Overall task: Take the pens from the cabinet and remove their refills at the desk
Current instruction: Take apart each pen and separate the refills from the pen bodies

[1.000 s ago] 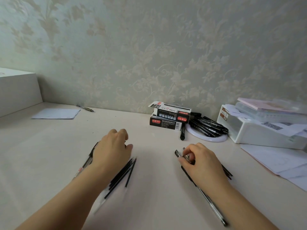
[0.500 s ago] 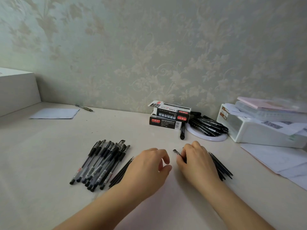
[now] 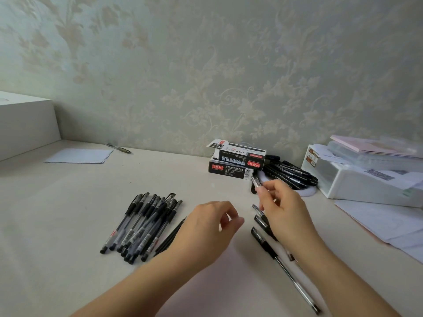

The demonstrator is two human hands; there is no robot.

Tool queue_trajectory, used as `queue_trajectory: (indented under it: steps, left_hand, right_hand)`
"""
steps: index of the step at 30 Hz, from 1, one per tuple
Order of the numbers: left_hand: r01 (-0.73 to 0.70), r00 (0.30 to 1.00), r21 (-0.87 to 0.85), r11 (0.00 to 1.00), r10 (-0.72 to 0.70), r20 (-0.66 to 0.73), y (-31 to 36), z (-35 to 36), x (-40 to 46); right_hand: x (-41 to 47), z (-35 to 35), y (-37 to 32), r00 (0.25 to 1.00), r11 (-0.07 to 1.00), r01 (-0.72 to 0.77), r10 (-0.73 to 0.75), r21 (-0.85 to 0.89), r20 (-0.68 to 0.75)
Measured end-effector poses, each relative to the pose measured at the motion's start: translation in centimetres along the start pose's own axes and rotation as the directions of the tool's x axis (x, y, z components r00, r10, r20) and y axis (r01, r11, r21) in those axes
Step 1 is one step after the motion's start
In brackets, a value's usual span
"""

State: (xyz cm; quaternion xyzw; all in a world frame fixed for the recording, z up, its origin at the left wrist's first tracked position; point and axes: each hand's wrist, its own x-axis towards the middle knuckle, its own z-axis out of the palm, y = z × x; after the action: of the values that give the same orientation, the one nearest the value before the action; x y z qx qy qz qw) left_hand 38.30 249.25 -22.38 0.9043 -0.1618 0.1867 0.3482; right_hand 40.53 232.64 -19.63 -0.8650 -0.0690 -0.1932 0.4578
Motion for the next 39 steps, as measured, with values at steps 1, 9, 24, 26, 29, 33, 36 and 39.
queue_trajectory:
  steps: [1, 9, 24, 26, 29, 33, 36, 39]
  left_hand:
    - [-0.003, 1.0, -0.016, 1.0, 0.003, -0.007, 0.1, 0.0, 0.1]
    - [0.024, 1.0, -0.047, 0.999, -0.023, 0.015, 0.0, -0.2, 0.3]
    - [-0.073, 0.997, 0.173, 0.982, 0.077, -0.016, 0.3, -1.7, 0.5]
    - [-0.027, 0.998, 0.268, 0.963, 0.042, -0.05, 0.4, -2.0, 0.5]
    - [-0.029, 0.994, 0.321, 0.946, 0.061, -0.091, 0.8, -2.1, 0.4]
    - [-0.01, 0.992, 0.348, 0.937, 0.052, -0.111, 1.0, -2.1, 0.4]
    - [0.025, 0.992, 0.354, 0.935, 0.02, -0.123, 0.9, -2.1, 0.5]
    - [0.075, 0.987, 0.364, 0.928, -0.018, -0.157, 0.5, -2.2, 0.7]
  right_hand:
    - [-0.1, 0.2, -0.1, 0.996, 0.988, -0.086, 0.081, 0.125, 0.046]
    - [-1.1, 1.6, -0.9, 0.889, 0.616, -0.45, 0.242, 0.646, 0.388]
    - [-1.6, 1.4, -1.1, 0.944, 0.817, -0.249, 0.084, 0.52, 0.32]
    - [-1.7, 1.5, -1.2, 0.955, 0.83, -0.205, 0.054, 0.518, 0.291]
    - [-1.7, 1.4, -1.5, 0.969, 0.832, -0.147, 0.013, 0.535, 0.246]
    - [-1.9, 1.4, -1.4, 0.979, 0.827, -0.115, 0.001, 0.551, 0.203]
    - [-2.0, 1.5, -1.4, 0.985, 0.823, -0.103, 0.006, 0.559, 0.173]
    - [-1.7, 1.2, -1.1, 0.995, 0.861, -0.044, -0.006, 0.506, 0.095]
